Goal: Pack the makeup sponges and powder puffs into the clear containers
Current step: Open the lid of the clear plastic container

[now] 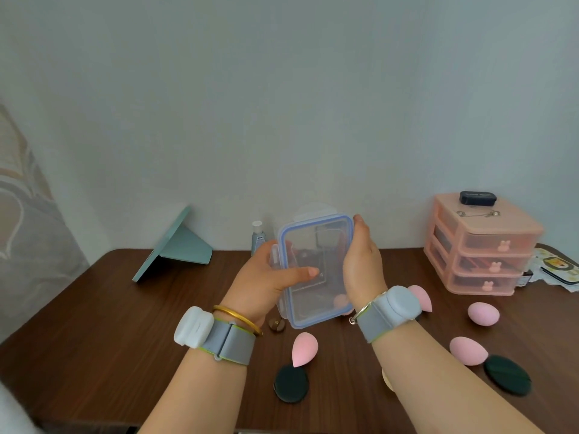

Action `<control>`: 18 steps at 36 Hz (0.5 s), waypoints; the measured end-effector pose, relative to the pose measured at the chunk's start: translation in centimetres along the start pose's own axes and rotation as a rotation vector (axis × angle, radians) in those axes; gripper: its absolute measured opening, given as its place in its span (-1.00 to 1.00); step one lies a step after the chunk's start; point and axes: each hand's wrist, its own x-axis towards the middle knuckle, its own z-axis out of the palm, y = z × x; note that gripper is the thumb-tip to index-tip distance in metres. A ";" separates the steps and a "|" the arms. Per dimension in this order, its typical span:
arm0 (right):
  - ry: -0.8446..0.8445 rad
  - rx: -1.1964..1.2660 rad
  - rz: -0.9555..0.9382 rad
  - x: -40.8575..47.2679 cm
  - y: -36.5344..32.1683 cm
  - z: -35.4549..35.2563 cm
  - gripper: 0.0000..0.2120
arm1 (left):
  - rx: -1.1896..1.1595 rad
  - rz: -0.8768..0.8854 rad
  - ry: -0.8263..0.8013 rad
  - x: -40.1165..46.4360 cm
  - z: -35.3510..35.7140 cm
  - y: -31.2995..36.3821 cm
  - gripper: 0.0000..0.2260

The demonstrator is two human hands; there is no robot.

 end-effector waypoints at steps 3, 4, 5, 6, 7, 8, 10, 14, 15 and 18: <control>-0.006 0.002 0.031 0.1 0.0 0.0 -0.28 | 0.032 -0.001 -0.024 0.3 0.0 0.2 -0.33; -0.011 -0.001 0.024 0.1 0.1 0.0 -0.26 | 0.040 0.000 -0.026 0.4 0.1 0.3 -0.35; -0.009 0.009 0.026 0.2 0.3 0.0 -0.24 | 0.046 0.001 -0.023 0.4 0.1 0.3 -0.36; -0.007 0.031 0.029 0.1 0.4 0.0 -0.24 | 0.049 0.002 -0.017 0.5 0.0 0.2 -0.35; -0.001 0.053 0.034 0.1 0.6 -0.1 -0.27 | 0.050 0.002 -0.011 0.6 0.0 0.1 -0.34; 0.005 0.073 0.038 0.0 0.7 -0.1 -0.32 | 0.055 0.000 -0.008 0.6 0.0 0.1 -0.32; 0.010 0.092 0.047 0.0 1.0 -0.1 -0.36 | 0.061 -0.004 -0.007 0.6 0.0 0.0 -0.28; 0.024 0.106 0.048 0.2 1.5 0.0 -0.42 | 0.053 -0.008 -0.015 0.6 -0.1 -0.2 -0.28; 0.040 0.109 0.037 0.1 1.4 0.0 -0.45 | 0.054 -0.005 -0.019 0.6 -0.1 -0.2 -0.28; 0.104 0.147 -0.038 0.1 1.2 -0.3 -0.61 | 0.065 0.000 -0.033 0.5 -0.1 -0.2 -0.35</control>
